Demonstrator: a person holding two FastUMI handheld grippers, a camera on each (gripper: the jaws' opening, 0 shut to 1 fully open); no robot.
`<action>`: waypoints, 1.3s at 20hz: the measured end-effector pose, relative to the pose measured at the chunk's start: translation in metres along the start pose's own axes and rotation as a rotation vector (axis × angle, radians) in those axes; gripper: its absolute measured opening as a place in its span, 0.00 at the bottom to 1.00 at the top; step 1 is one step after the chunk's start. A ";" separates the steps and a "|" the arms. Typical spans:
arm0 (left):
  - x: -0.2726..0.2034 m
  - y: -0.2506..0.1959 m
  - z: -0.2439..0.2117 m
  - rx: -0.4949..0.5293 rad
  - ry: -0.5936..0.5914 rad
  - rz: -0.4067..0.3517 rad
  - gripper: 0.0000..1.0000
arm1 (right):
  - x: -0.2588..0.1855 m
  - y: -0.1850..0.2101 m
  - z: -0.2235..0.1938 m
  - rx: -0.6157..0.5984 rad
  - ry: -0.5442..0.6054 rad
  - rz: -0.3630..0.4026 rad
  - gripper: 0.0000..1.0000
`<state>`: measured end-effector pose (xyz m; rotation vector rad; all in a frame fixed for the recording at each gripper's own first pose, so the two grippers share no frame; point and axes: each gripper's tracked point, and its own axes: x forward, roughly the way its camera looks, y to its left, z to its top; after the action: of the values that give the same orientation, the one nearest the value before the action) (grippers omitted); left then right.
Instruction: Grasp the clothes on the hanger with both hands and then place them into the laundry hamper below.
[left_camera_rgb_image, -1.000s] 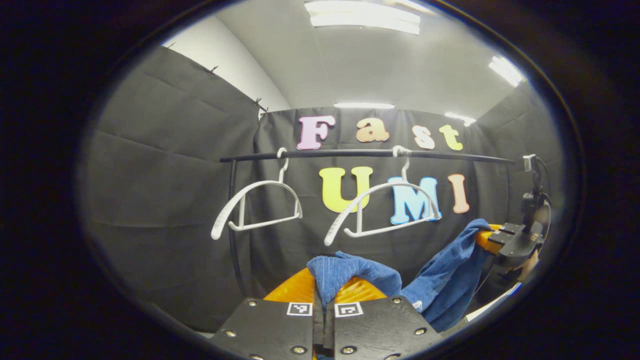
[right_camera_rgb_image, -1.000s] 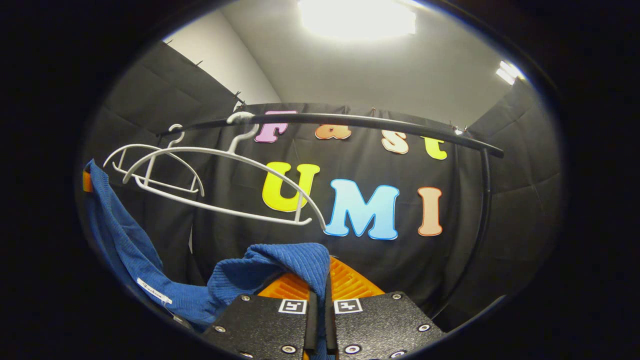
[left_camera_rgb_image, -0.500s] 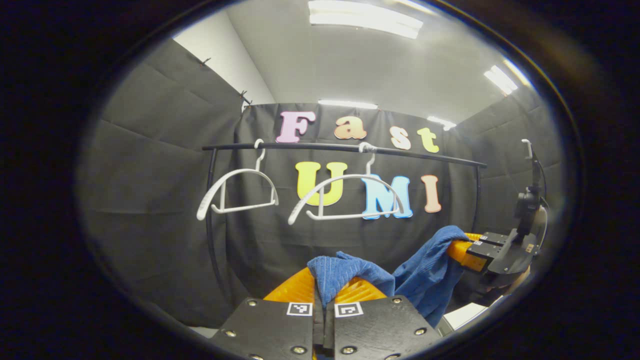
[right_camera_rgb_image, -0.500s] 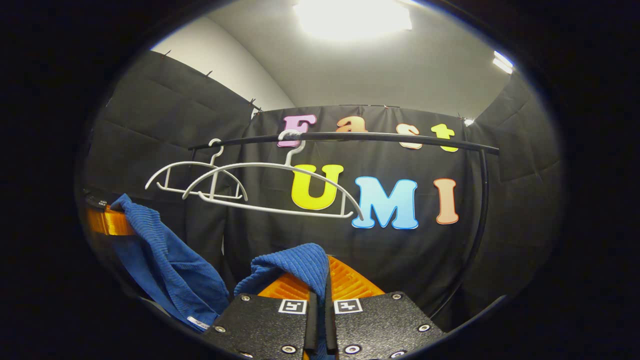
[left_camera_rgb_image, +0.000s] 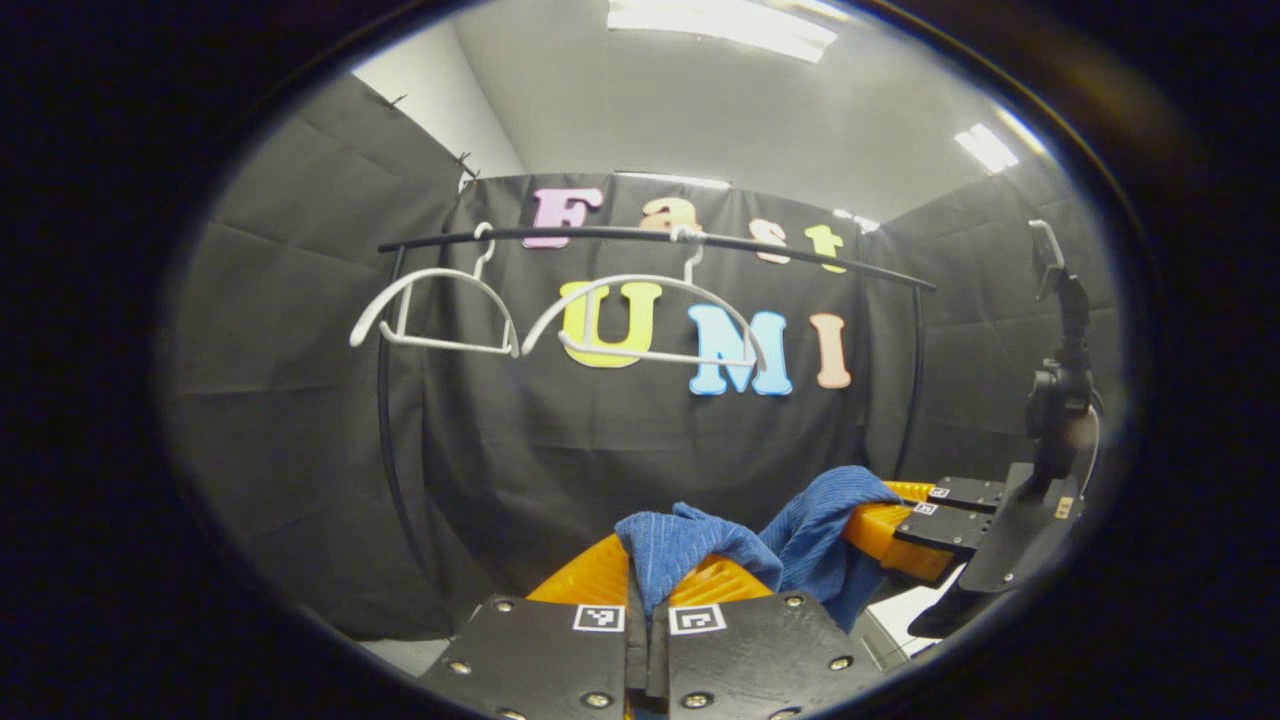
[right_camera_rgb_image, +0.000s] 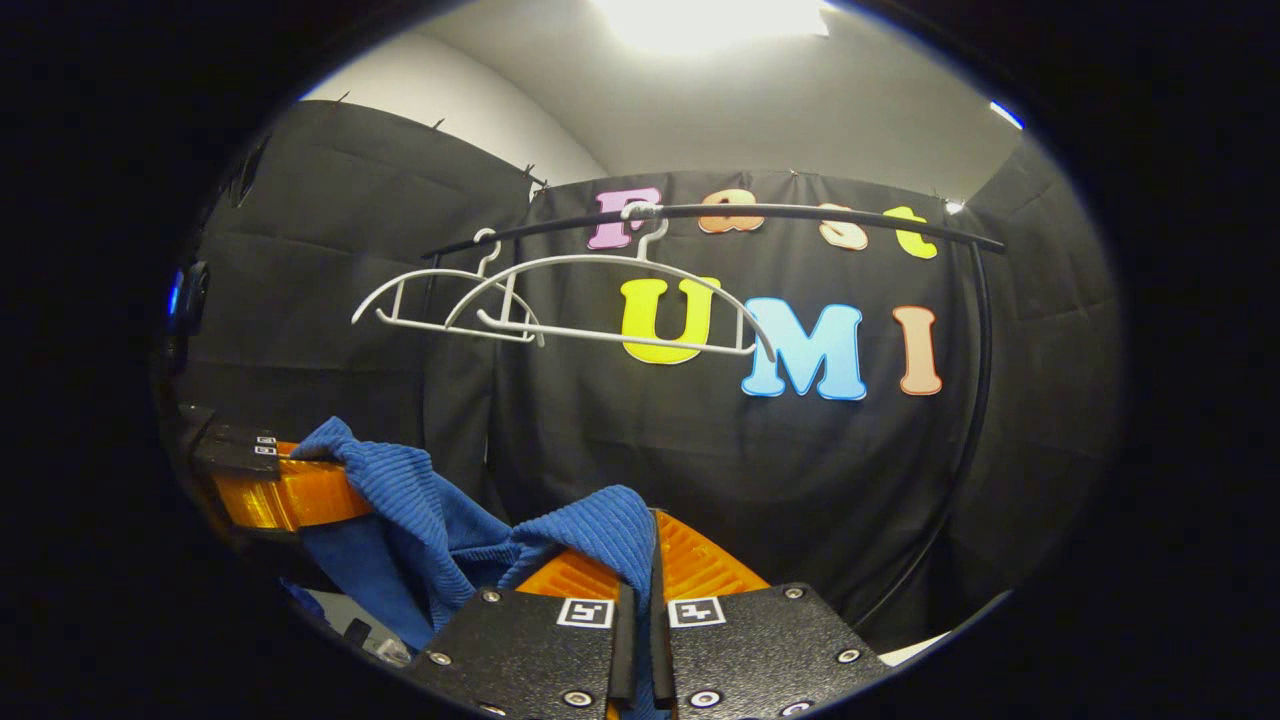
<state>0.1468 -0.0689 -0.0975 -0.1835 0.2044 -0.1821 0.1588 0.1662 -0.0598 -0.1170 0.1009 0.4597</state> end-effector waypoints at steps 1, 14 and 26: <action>0.001 0.000 -0.012 0.001 0.020 0.000 0.06 | 0.000 0.002 -0.011 -0.006 0.021 0.004 0.06; 0.008 0.024 -0.149 -0.022 0.281 0.049 0.01 | 0.000 0.011 -0.150 -0.008 0.333 -0.021 0.06; -0.002 0.038 -0.271 0.021 0.577 0.064 0.02 | -0.008 0.025 -0.259 -0.045 0.657 0.018 0.11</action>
<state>0.0915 -0.0760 -0.3659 -0.0990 0.7804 -0.1701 0.1222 0.1495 -0.3167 -0.3086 0.7368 0.4267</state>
